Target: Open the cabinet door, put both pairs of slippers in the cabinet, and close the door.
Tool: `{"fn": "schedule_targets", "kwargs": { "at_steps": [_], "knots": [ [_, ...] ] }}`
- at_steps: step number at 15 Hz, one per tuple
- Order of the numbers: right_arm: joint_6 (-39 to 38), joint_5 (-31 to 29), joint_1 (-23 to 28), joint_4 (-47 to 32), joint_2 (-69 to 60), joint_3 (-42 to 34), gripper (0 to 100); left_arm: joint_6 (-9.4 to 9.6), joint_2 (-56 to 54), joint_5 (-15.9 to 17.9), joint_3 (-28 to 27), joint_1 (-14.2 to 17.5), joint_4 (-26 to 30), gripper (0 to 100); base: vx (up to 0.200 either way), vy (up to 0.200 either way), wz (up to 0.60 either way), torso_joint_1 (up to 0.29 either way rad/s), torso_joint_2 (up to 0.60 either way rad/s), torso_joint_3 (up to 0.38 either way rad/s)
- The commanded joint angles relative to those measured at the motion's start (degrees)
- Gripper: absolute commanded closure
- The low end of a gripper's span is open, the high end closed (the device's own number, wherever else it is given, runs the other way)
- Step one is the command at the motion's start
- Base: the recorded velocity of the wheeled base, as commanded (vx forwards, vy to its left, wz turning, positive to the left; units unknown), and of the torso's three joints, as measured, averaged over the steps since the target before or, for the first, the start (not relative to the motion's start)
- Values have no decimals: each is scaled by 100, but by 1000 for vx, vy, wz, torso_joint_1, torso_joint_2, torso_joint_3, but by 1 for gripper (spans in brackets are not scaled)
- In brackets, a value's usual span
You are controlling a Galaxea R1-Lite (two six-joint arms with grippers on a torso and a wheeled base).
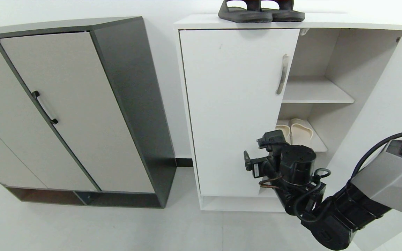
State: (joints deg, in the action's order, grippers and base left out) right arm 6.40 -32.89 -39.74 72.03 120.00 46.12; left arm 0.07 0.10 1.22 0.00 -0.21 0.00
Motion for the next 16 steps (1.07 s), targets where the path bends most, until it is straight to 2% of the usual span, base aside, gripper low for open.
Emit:
{"fn": "schedule_targets", "kwargs": {
  "at_steps": [1,13,16],
  "knots": [
    [2,2,45,4,-3,11,0,1,8,1,0,3,0,100,0,0,0,0,0,0],
    [98,2,54,179,5,-6,0,-7,8,-8,0,3,0,100,0,0,0,1,-5,-5],
    [98,-7,54,179,5,-6,0,1,8,-8,0,3,0,100,0,0,0,7,-186,-297]
  ]
}}
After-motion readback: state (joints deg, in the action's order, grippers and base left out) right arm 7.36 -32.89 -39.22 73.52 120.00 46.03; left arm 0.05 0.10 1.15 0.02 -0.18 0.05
